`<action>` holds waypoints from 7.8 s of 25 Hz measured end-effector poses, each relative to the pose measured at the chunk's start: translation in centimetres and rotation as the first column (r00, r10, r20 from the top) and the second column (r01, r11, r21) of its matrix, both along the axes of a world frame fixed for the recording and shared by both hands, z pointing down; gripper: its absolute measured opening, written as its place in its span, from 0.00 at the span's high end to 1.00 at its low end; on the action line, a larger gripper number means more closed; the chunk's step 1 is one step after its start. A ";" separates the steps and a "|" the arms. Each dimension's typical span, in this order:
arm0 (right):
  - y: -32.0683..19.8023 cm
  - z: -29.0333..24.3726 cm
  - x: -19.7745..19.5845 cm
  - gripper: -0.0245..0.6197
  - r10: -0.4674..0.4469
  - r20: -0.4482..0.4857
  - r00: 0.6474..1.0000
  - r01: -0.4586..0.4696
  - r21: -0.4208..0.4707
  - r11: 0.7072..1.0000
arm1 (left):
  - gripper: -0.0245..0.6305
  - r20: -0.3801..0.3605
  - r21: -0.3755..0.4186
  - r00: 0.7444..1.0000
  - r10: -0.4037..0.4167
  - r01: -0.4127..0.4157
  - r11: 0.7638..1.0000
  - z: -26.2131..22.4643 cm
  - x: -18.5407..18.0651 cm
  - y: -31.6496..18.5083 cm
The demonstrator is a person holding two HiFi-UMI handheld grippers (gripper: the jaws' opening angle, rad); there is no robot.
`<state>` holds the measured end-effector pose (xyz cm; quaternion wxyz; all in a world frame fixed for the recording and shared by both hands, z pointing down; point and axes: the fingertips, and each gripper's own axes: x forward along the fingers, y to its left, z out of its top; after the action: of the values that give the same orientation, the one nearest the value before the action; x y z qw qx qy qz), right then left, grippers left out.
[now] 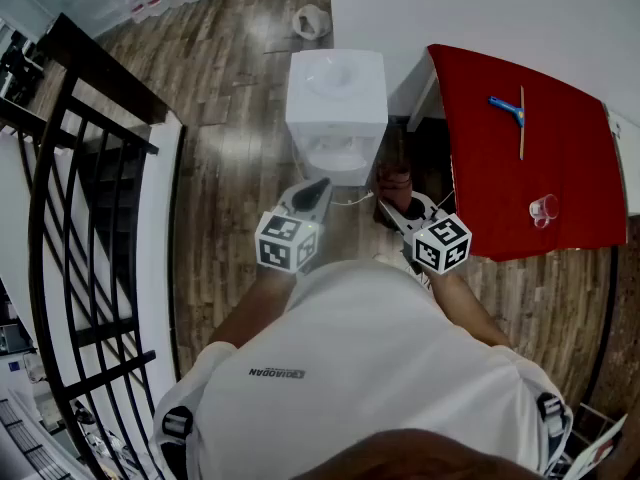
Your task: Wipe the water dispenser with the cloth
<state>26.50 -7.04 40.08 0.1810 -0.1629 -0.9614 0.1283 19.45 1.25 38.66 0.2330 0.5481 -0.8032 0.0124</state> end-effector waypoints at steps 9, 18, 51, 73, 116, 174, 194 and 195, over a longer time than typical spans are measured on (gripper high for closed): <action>-4.3 0.1 2.4 0.85 -0.026 0.005 1.000 0.026 -0.002 1.000 | 0.96 0.016 -0.008 1.000 -0.027 0.027 1.000 -0.1 2.0 -3.9; -9.6 2.6 4.6 0.85 -0.023 -0.066 0.998 0.016 -0.106 0.994 | 0.96 0.013 -0.020 0.997 -0.072 0.072 0.997 0.7 4.7 -7.7; -18.4 6.5 -20.8 0.85 0.009 -0.234 0.972 0.176 0.755 0.631 | 0.96 -0.098 -0.216 0.973 0.210 -0.227 0.950 7.4 -15.1 -10.7; -28.1 12.3 -40.2 0.85 -0.040 -0.472 0.881 0.440 0.784 0.439 | 0.96 -0.095 -0.215 0.994 0.049 -0.068 0.974 8.9 -18.6 -7.6; -13.9 13.4 -18.1 0.85 -0.268 -0.502 0.823 0.568 0.747 0.347 | 0.96 -0.068 -0.222 0.945 0.321 -0.328 0.918 8.2 -16.4 -10.4; -23.2 37.8 -25.7 0.85 -0.129 -0.586 0.800 -0.190 -0.451 0.872 | 0.96 -0.091 -0.435 0.992 0.092 -0.123 0.892 9.2 -19.2 -21.8; -22.8 42.9 -25.3 0.85 -0.122 -0.703 0.701 -0.225 -0.379 0.898 | 0.96 -0.079 -0.433 0.997 0.028 -0.059 0.900 9.7 -20.7 -21.8; -22.9 42.6 -25.3 0.85 -0.123 -0.700 0.703 -0.222 -0.381 0.898 | 0.96 -0.081 -0.431 0.996 0.026 -0.059 0.900 9.7 -20.8 -21.8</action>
<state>1.16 -29.93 82.70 0.4913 -0.1107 -0.7666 0.3983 -1.31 -20.54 48.35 0.3777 0.5000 -0.7593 0.1757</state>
